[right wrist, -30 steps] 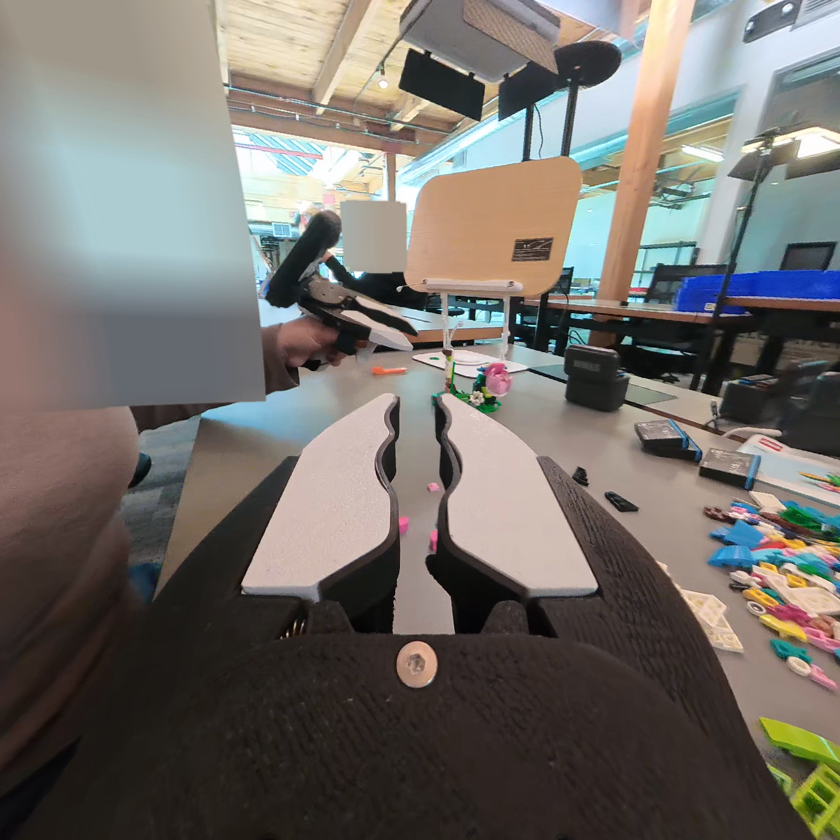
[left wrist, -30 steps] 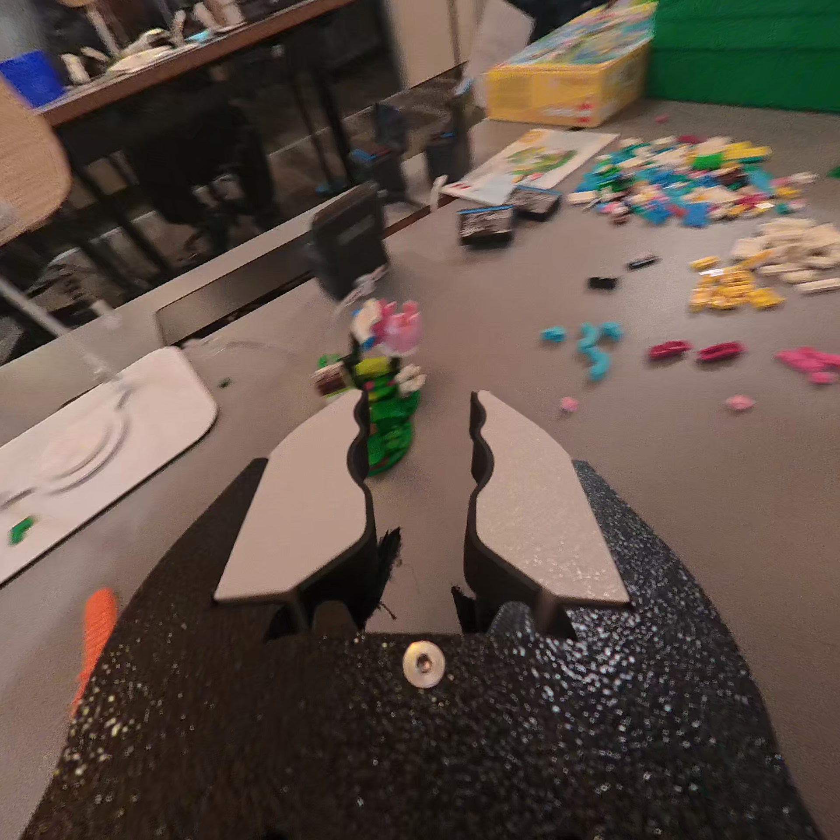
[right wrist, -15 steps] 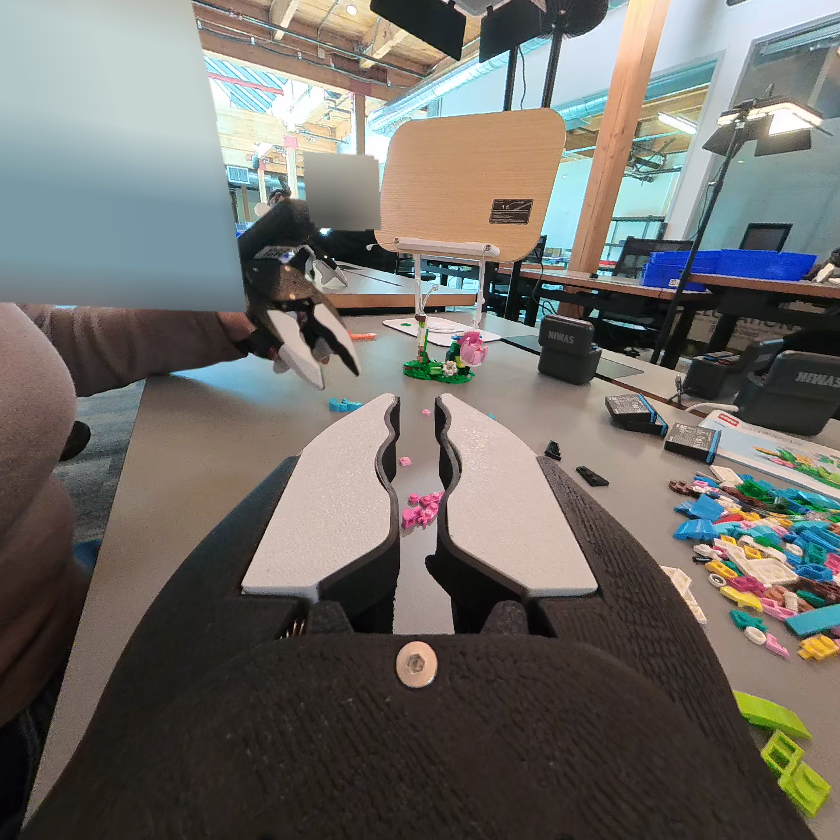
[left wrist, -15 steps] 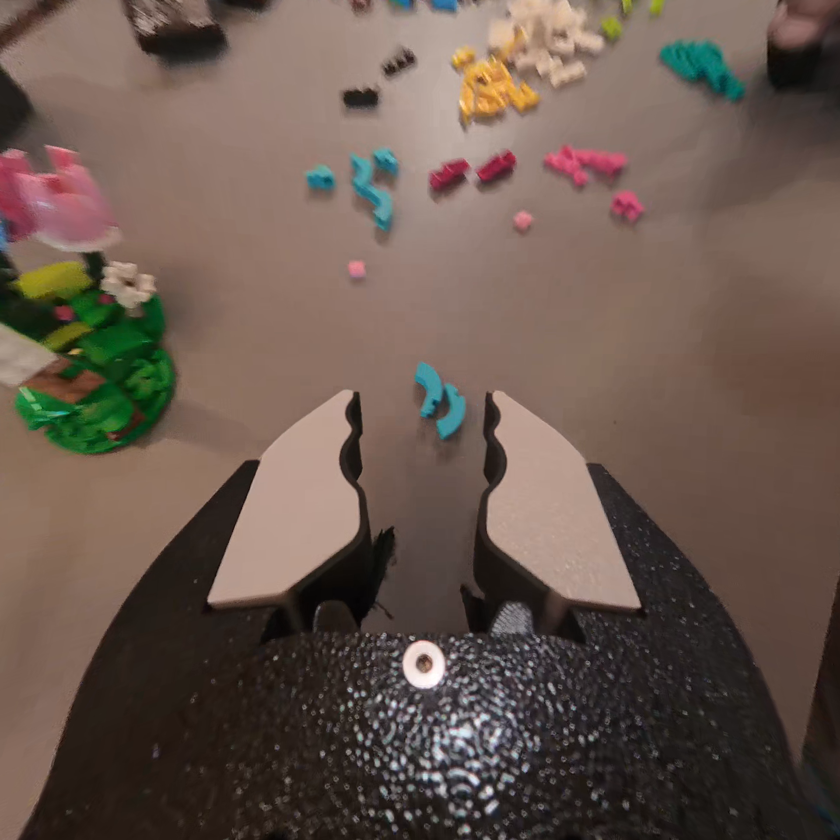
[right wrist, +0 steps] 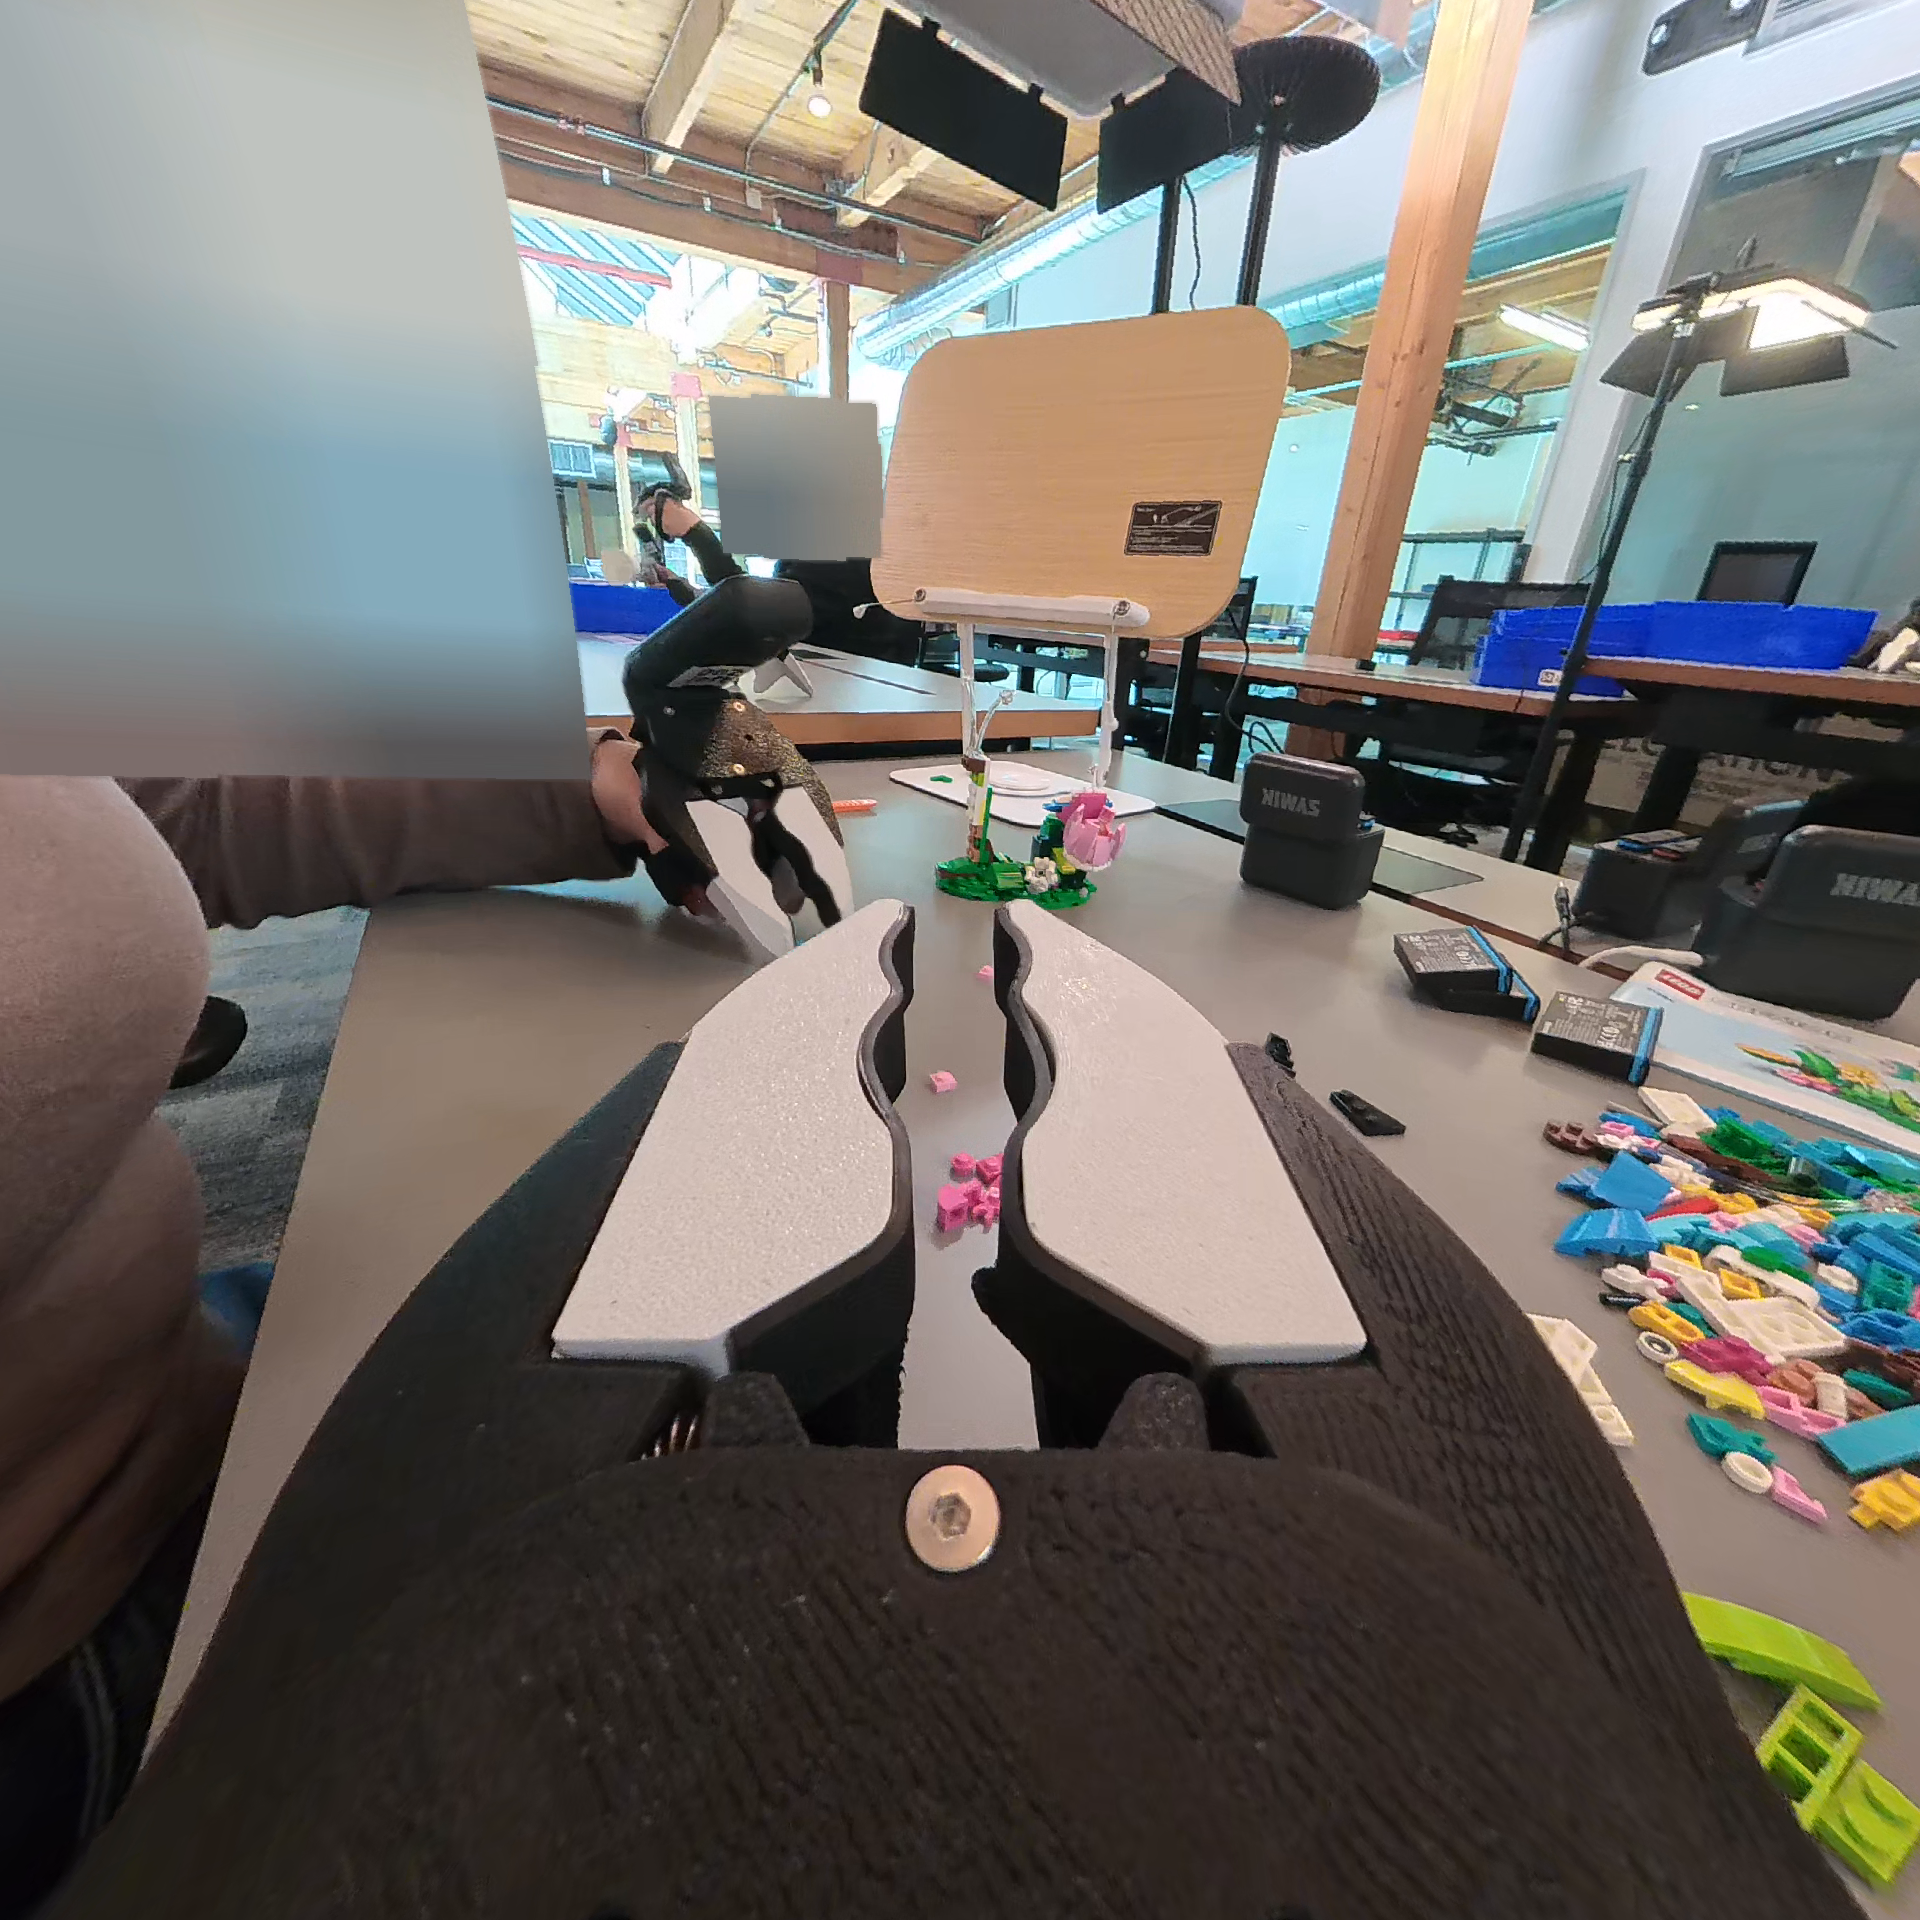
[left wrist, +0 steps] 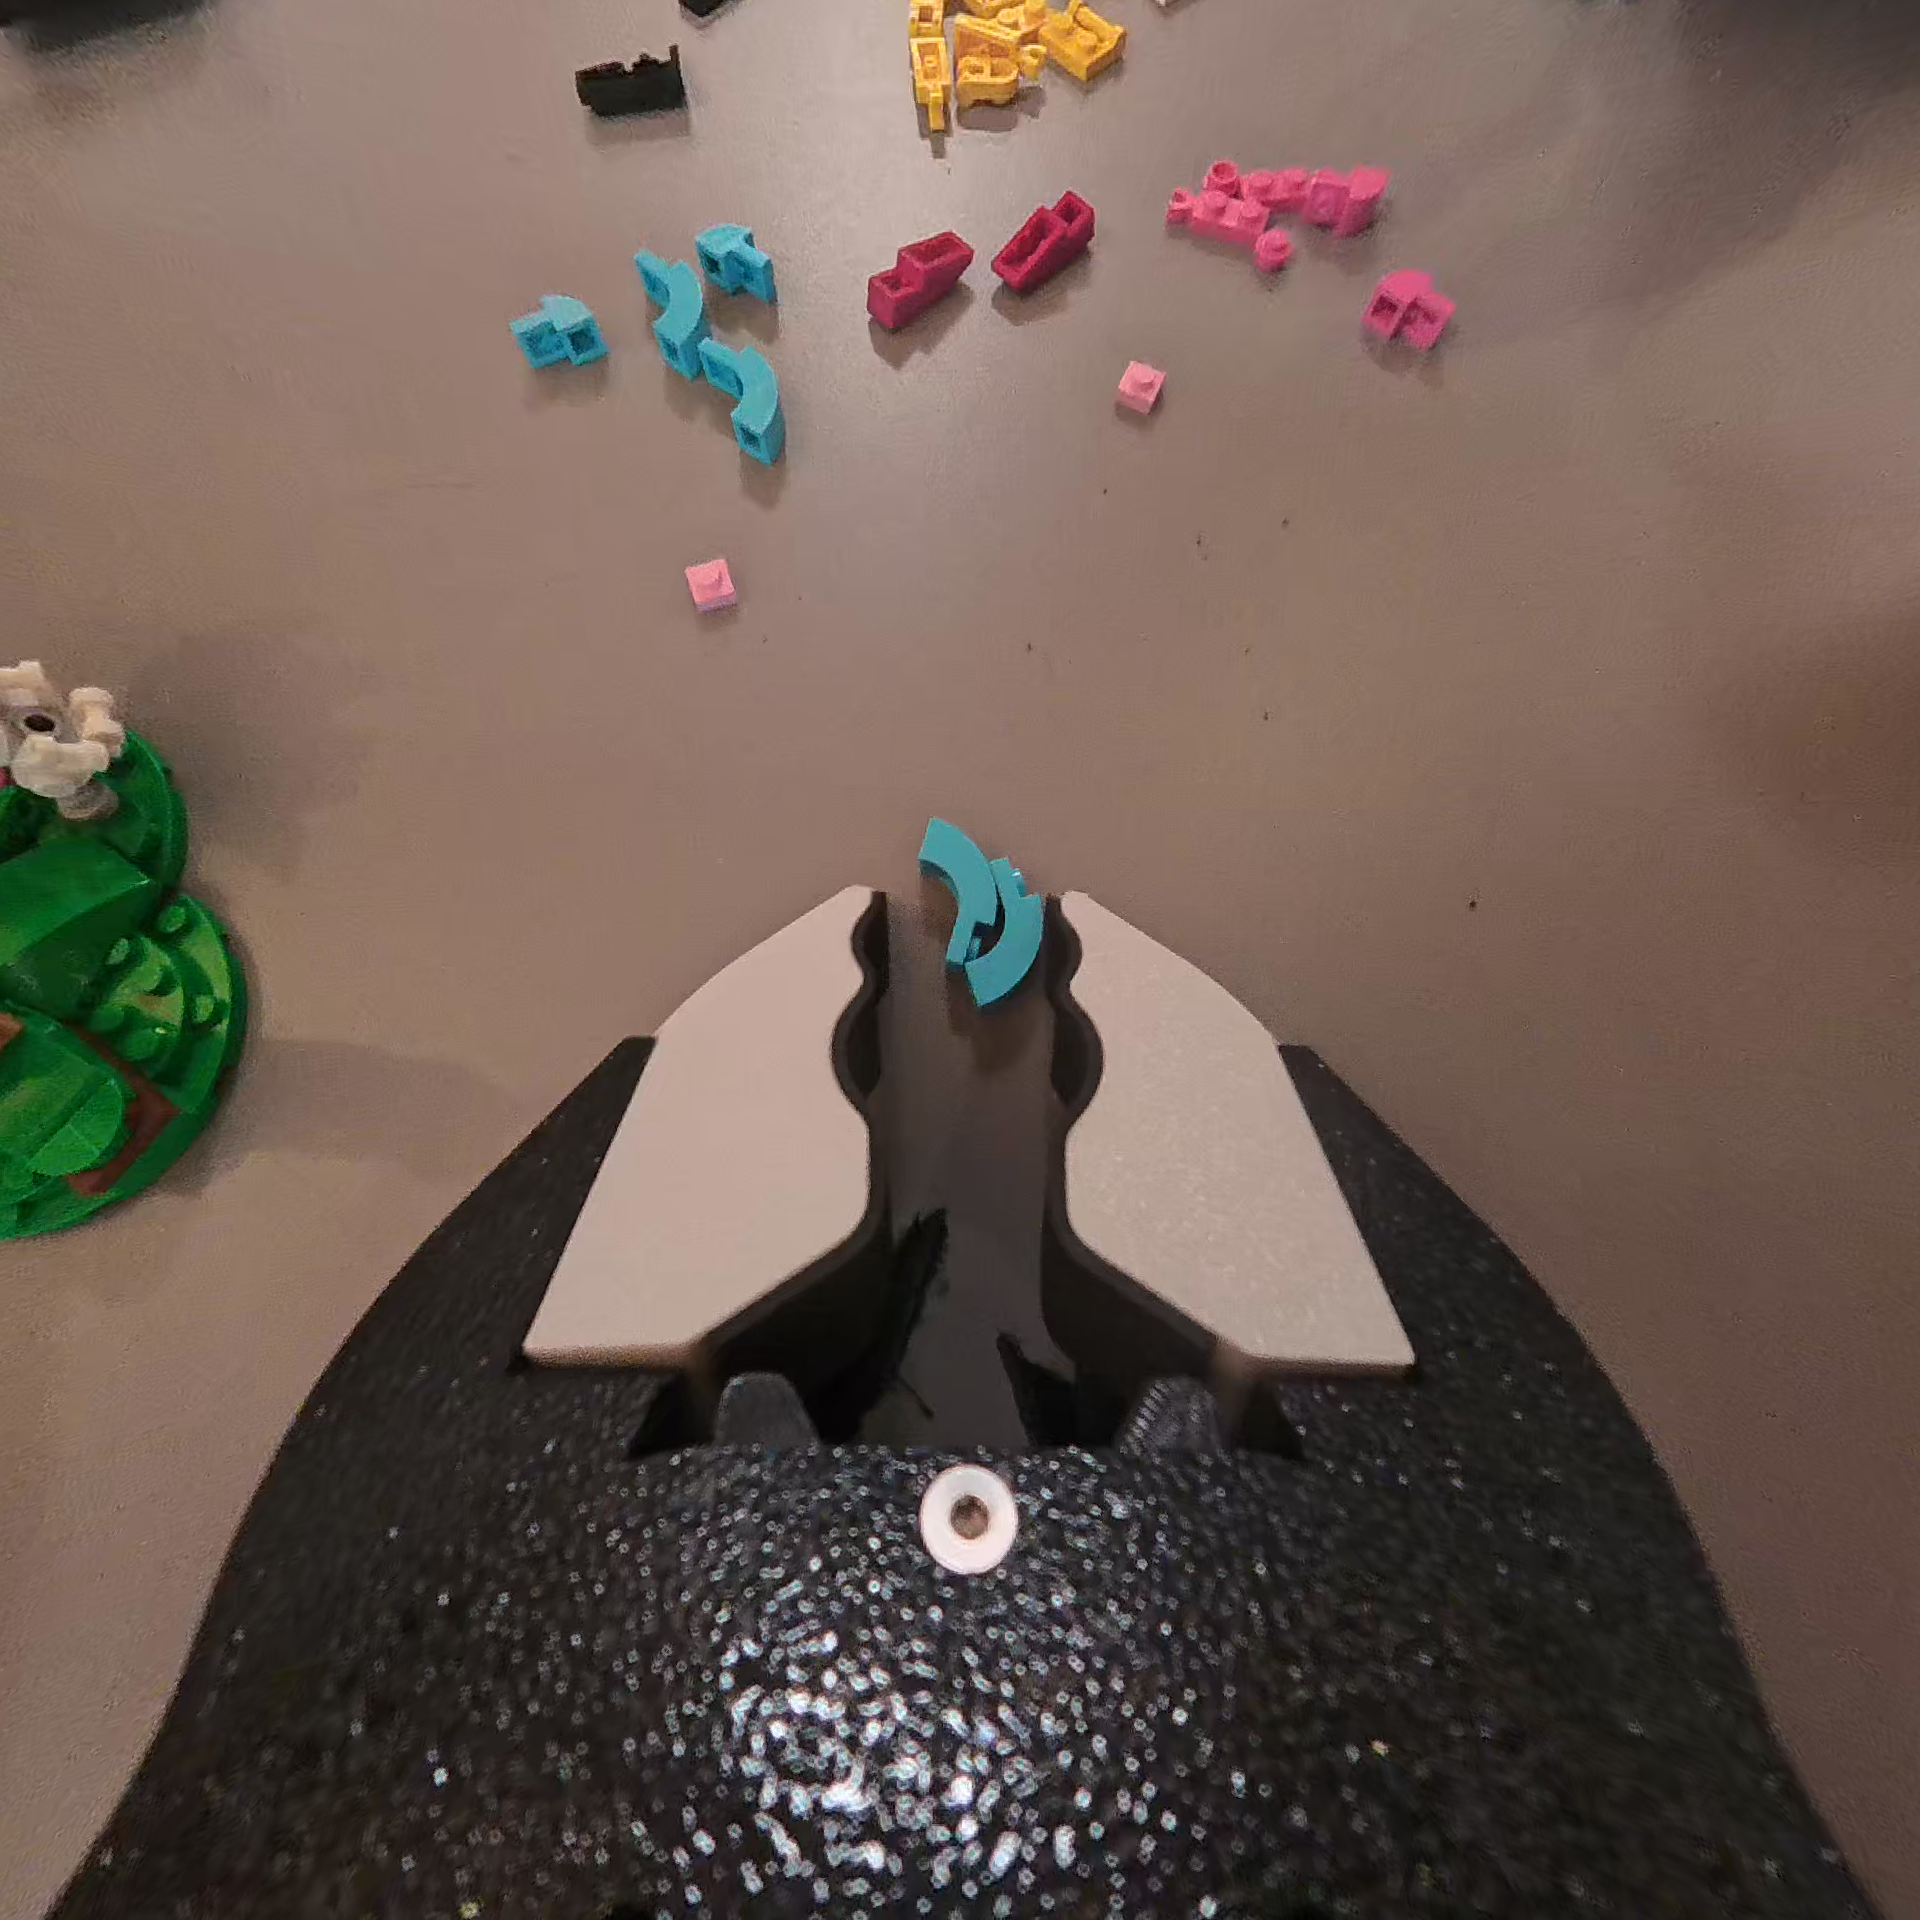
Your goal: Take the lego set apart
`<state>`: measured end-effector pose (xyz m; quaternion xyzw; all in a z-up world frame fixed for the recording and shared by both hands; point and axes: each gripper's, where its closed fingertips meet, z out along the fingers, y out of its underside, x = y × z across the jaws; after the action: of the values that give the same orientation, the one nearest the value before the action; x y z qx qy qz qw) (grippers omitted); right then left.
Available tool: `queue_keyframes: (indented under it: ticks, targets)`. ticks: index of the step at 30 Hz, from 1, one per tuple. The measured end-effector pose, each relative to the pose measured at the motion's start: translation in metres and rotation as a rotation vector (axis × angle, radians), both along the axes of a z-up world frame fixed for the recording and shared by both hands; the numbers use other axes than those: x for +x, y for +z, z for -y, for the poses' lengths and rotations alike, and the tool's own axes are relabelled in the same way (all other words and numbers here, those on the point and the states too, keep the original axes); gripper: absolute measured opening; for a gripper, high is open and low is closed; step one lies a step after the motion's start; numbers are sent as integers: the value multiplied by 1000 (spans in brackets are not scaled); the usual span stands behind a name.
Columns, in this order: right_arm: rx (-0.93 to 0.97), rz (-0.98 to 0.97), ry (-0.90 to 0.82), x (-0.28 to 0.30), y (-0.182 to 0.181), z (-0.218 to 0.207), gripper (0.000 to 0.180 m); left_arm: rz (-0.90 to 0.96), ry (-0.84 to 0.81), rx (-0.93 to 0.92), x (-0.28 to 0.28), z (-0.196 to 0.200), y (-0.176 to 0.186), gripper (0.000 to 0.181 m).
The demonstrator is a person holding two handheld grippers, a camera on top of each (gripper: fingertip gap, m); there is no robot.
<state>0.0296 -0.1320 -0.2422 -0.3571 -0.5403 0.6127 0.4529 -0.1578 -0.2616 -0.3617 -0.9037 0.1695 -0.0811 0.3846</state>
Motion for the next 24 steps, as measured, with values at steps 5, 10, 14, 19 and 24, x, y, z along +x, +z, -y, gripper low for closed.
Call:
queue_keyframes:
  ticks: [5, 10, 14, 19, 24]
  targets:
    - [0, 7, 13, 0, -1, 2, 13, 7, -4, 5, 3, -6, 0, 15]
    - [-9, 5, 26, 0, 0, 3, 12, -58, 56, 83, -7, -44, 17, 14]
    - [-16, -3, 17, 1, 1, 0, 13, -95, 158, 108, -22, -94, 26, 14]
    - [-22, -3, 7, 3, 1, -2, 12, -117, 190, 37, -29, -127, 7, 15]
    - [-18, 2, 16, 2, 0, -1, 12, -66, 181, 55, -22, -130, 7, 42]
